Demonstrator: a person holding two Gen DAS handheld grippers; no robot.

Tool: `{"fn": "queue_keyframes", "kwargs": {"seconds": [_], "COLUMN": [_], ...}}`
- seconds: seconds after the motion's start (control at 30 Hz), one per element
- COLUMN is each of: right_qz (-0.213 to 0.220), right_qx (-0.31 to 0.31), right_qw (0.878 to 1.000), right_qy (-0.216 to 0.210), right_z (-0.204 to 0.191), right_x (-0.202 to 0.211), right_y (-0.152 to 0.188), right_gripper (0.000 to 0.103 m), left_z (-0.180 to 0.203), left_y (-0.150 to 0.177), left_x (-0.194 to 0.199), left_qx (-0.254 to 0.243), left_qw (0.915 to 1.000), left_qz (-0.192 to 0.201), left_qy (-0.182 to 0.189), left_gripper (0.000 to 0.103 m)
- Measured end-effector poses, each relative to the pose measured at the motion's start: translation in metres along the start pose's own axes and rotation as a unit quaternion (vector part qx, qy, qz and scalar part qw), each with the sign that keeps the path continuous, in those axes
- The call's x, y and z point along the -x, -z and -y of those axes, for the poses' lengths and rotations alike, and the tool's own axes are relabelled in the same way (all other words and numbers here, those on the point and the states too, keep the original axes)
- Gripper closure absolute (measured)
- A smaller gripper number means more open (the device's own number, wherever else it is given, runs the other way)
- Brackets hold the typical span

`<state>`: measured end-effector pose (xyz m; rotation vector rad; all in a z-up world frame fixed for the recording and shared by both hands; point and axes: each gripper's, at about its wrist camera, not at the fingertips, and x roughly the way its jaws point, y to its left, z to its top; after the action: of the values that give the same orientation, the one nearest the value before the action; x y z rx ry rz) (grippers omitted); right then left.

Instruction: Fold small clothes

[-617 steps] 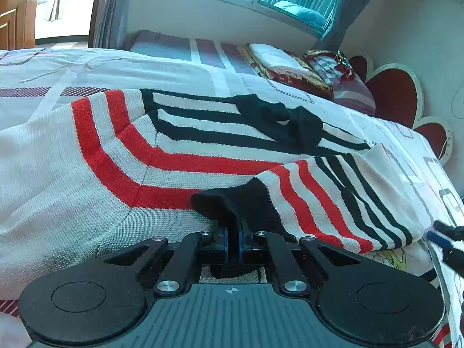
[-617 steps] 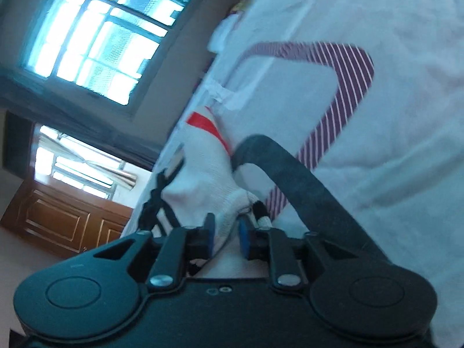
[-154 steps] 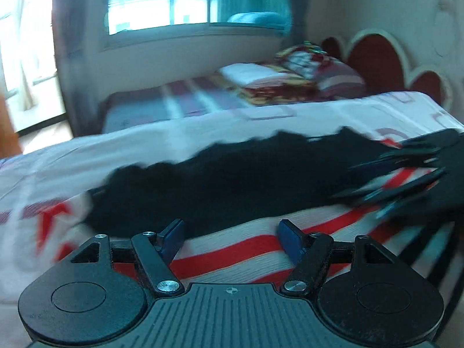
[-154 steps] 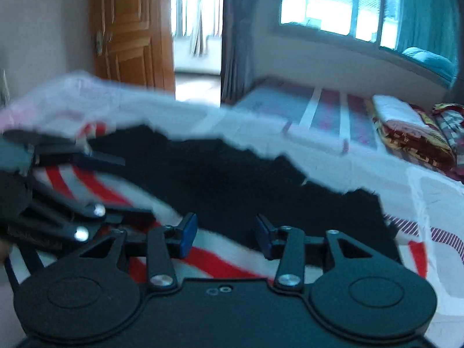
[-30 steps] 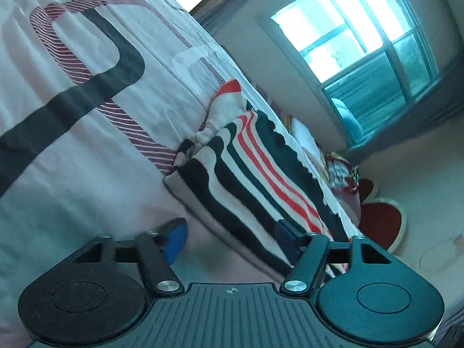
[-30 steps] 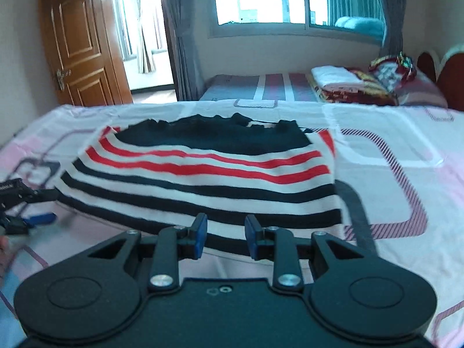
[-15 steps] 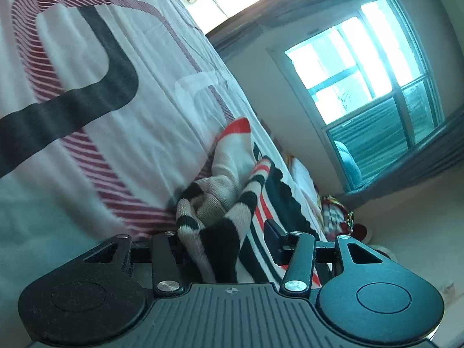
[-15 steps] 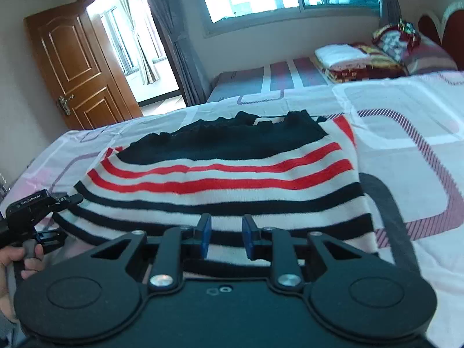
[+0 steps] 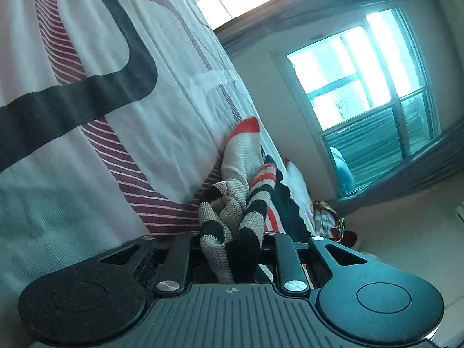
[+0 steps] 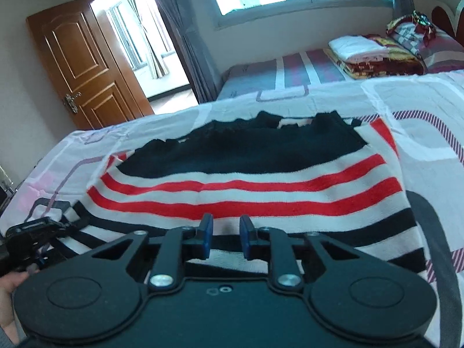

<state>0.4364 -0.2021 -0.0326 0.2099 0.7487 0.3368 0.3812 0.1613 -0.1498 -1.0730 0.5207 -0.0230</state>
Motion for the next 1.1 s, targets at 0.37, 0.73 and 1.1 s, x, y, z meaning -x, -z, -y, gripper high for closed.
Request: {"fn": "queue_keyframes", "kwargs": {"seconds": [0.37, 0.73, 1.1], "right_qz": [-0.015, 0.011, 0.016], "right_qx": [0.037, 0.102, 0.138], "right_qw": [0.999, 0.993, 0.985], "right_qy": [-0.002, 0.06, 0.105], "right_z": [-0.023, -0.049, -0.054], "right_x": [-0.037, -0.038, -0.055], "right_y": [0.0, 0.006, 0.022], "right_gripper": [0.086, 0.087, 0.092], "left_z": [-0.012, -0.013, 0.05], "left_y": [-0.007, -0.009, -0.018], "left_x": [-0.007, -0.011, -0.01], "left_qx": [0.02, 0.033, -0.06], "left_qw": [0.9992, 0.9974, 0.9922], "left_qz": [-0.013, -0.02, -0.033], "left_qy": [0.031, 0.061, 0.104], "left_gripper": [0.085, 0.085, 0.085]}}
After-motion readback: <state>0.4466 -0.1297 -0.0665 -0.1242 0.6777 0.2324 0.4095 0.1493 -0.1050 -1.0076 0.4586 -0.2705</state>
